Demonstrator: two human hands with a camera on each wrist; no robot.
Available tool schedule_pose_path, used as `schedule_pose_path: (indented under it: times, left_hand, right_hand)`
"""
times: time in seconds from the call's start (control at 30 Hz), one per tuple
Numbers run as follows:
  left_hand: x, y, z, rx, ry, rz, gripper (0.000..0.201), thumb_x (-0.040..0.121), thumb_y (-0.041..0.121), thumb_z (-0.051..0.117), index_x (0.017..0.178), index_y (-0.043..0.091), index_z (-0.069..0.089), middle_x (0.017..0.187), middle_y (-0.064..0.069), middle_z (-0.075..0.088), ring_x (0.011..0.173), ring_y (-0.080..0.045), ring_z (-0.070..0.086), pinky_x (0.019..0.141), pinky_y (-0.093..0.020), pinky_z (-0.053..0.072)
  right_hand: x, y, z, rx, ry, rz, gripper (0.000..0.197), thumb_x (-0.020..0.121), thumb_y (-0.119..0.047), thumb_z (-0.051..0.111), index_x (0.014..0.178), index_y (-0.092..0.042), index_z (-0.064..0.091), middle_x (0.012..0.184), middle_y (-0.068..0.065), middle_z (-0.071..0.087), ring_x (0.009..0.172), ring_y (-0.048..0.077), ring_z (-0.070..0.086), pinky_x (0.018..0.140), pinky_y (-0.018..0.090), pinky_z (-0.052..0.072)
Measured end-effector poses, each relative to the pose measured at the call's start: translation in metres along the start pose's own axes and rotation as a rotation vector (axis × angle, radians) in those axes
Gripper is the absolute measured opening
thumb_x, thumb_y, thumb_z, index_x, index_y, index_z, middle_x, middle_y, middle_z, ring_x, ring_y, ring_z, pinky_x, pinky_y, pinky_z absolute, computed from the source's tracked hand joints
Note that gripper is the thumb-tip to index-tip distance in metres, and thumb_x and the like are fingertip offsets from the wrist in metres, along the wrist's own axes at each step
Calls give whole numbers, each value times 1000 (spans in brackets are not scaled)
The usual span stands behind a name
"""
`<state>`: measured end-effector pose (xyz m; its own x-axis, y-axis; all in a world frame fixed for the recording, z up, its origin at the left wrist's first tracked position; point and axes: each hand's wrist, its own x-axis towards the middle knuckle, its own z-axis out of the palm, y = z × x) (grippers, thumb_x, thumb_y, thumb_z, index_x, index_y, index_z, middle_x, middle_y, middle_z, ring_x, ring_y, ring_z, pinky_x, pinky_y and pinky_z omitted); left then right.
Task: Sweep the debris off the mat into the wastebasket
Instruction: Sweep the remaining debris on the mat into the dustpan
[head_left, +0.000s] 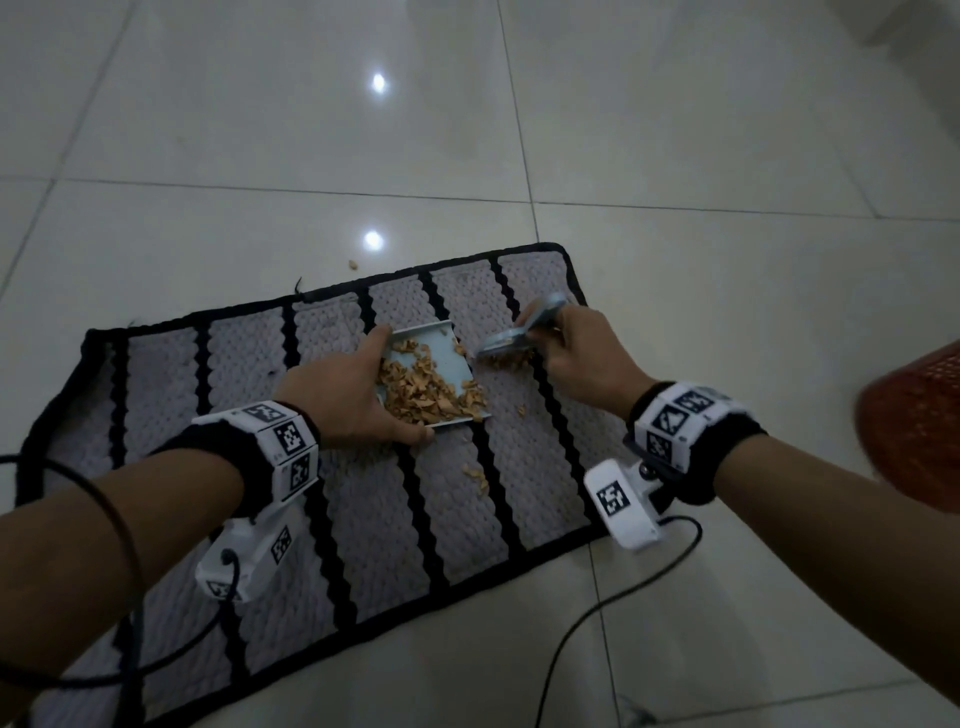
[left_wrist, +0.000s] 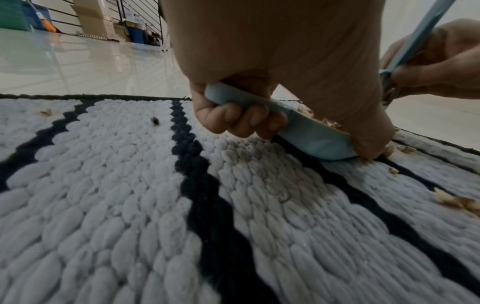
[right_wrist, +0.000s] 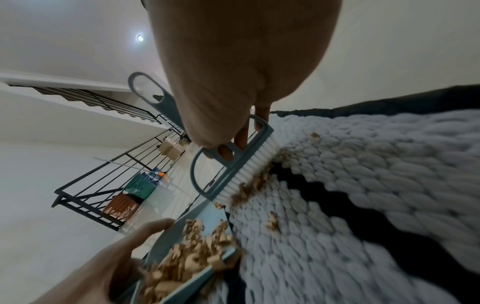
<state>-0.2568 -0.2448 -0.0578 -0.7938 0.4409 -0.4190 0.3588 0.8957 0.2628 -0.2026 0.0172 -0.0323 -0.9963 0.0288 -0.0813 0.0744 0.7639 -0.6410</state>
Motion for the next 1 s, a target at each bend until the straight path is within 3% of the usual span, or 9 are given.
schedule_pose_path:
  times: [0.1,0.17,0.33,0.5,0.63,0.8,0.87,0.93,1.0]
  left_hand:
    - [1,0,-1,4,-22,11,135,50,90,65,153,30,3,133,-7,60,105,-29,64,83,-39,56]
    - [1,-1,-3,6,-33,15,133,50,89,66,152,31,2,135,-6,59,107,-29,64,84,-39,56]
    - [2,-1,-7,27,-47,24,134,51,87,67,154,31,2,138,-5,57,109,-29,63,86,-37,55]
    - [3,-3,-12,43,-63,52,135,50,88,67,154,32,1,137,-7,57,107,-30,63,85,-39,55]
    - [3,-7,-16,78,-60,59,134,50,87,68,154,32,1,139,-6,56,110,-30,62,85,-37,55]
    - [0,-6,-10,52,-67,49,133,53,85,69,154,31,0,139,-5,56,110,-30,62,86,-40,54]
    - [0,-6,-9,38,-66,54,134,51,87,68,153,32,0,137,-5,57,108,-30,63,86,-41,55]
    - [1,-6,-8,29,-60,53,135,50,87,68,153,32,0,137,-5,58,108,-30,63,86,-41,56]
    - [1,-7,-6,25,-51,50,134,50,87,69,153,32,1,137,-6,57,109,-29,63,88,-41,55]
  right_hand:
    - [-16,2,4,50,69,46,22,95,0,48,108,-6,66,100,6,65,91,13,55,78,17,40]
    - [-17,4,4,99,143,78,22,97,-4,48,109,-7,66,104,8,67,94,16,58,79,21,43]
    - [-6,4,4,15,300,127,14,99,-12,46,102,-7,59,91,7,63,77,22,56,58,27,39]
    - [-19,3,27,21,416,161,25,101,-17,44,117,-2,55,86,2,57,69,15,49,50,8,32]
    - [-28,-6,46,69,441,162,16,101,-18,44,106,-8,55,81,7,59,67,19,52,56,27,35]
    - [-23,-23,63,41,454,103,12,100,-16,46,95,-10,55,77,-1,52,65,9,44,53,13,29]
    - [-21,-29,69,10,433,80,12,100,-16,45,98,-9,55,86,2,58,76,16,52,61,21,42]
    - [-20,-35,76,-28,410,60,15,99,-15,45,103,-7,57,92,8,60,83,22,53,67,32,42]
    - [-21,-42,82,-44,388,37,18,100,-14,45,109,-5,57,98,11,59,89,24,52,72,32,41]
